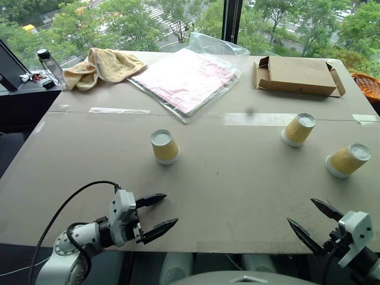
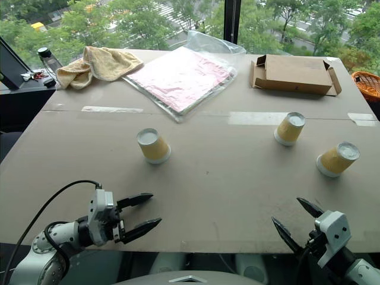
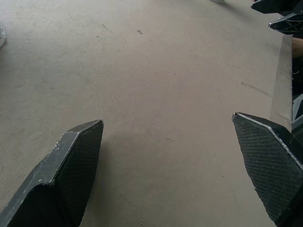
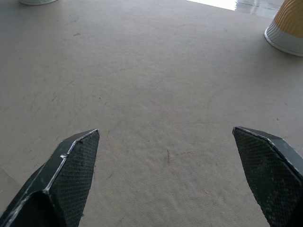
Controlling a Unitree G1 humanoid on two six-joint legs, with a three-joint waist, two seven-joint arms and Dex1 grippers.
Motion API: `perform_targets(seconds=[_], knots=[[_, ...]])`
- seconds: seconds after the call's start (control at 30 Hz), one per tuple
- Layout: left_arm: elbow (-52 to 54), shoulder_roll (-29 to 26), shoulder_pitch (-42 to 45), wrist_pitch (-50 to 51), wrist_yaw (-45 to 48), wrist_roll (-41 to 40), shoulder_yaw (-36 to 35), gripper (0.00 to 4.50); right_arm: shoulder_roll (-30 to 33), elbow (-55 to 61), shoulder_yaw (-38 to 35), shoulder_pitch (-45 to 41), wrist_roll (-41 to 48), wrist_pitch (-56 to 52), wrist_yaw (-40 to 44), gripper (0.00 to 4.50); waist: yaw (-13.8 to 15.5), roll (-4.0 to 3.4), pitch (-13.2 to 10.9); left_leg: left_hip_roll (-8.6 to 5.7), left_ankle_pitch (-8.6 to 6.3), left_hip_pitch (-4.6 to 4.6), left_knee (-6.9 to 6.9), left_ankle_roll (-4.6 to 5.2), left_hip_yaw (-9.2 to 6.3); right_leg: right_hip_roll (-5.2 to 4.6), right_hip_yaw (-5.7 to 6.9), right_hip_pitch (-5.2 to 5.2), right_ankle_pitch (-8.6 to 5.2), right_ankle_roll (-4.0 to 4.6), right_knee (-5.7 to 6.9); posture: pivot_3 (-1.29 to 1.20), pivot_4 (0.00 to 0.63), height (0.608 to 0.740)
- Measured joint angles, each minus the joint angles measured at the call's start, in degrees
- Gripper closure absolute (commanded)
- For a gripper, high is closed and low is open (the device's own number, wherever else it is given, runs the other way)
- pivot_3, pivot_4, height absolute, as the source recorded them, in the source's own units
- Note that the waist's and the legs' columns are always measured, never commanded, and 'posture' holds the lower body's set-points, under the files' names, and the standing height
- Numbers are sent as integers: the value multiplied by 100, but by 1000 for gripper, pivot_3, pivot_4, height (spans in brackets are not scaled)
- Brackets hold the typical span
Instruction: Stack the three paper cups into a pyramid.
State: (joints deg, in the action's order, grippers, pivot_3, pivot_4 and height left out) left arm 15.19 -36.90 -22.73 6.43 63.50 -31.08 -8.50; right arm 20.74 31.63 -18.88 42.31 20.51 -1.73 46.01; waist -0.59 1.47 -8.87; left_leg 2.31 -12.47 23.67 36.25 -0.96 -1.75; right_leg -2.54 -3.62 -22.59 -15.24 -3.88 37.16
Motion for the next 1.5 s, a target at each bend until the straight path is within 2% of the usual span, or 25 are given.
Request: perform_targets(seconds=[0.07, 0.13, 0.23, 0.37, 0.47, 0.67, 0.8, 1.33, 1.43, 1.5], knots=[[-190, 8, 53, -105, 150, -33, -16, 0, 4, 11, 29, -14, -7, -8, -45, 51, -1, -2, 2, -1, 0, -2, 0, 0, 2, 1, 0, 1, 1, 0, 0, 0, 150, 740], [-839, 11, 303, -332, 555, -223, -244, 0, 5, 134, 240, -163, -22, -69, -175, 51, -11, -6, 7, 3, 0, -7, 0, 0, -2, 9, 1, -1, -1, -1, 8, 0, 150, 740], [-1277, 64, 593, -420, 541, -279, -561, 0, -17, 342, 416, -428, -23, -163, -436, 51, -12, -3, 14, 6, 1, -8, 3, 1, -6, 16, 1, 2, -2, -3, 15, 0, 150, 740], [-553, 134, 538, -176, 537, -427, -419, 0, -359, 71, 99, -999, -122, -165, -1271, 51, 14, 19, 24, -1, 0, 3, 7, 0, -4, 9, -3, 2, 11, 17, 9, 0, 150, 740], [45, -109, 689, 5, 811, -585, -204, 0, -590, -171, -418, -1382, -179, -126, -1961, 51, 36, 10, 25, -3, 1, 1, 7, 0, -5, 10, -2, 3, 12, 17, 12, 0, 150, 740], [758, -340, 506, 387, 788, -973, -396, 0, -746, -171, -627, -1385, -257, -198, -2565, 51, -53, -19, 23, 5, 1, -8, -2, 1, -3, 23, -11, -2, 11, 17, 26, 0, 150, 740], [1221, -399, 395, 560, 770, -1144, -445, 0, -790, -176, -855, -1811, -278, -502, -3171, 51, -34, -15, 25, 5, 1, -12, 8, 1, -2, 23, -14, 4, 10, 16, 28, 0, 150, 740], [2296, -658, 892, 1518, 22, -1650, -337, 0, -293, -1250, -913, -3668, -99, -1876, -3894, 51, -32, -23, 22, 4, 1, -13, 6, 2, -6, 33, -17, 7, 11, 18, 31, 0, 150, 740], [2349, -667, 886, 1573, -26, -1710, -354, 0, -249, -1474, -913, -3804, -100, -1915, -3899, 831, -33, -23, 22, 4, 1, -13, 6, 2, -5, 33, -18, 7, 11, 18, 32, 0, 150, 740], [2396, -677, 823, 1574, -16, -1765, -457, 0, -191, -1670, -914, -3889, -126, -1871, -3887, 1690, -39, -23, 22, 4, 1, -14, 6, 2, -4, 33, -20, 7, 11, 18, 31, 0, 150, 740]])
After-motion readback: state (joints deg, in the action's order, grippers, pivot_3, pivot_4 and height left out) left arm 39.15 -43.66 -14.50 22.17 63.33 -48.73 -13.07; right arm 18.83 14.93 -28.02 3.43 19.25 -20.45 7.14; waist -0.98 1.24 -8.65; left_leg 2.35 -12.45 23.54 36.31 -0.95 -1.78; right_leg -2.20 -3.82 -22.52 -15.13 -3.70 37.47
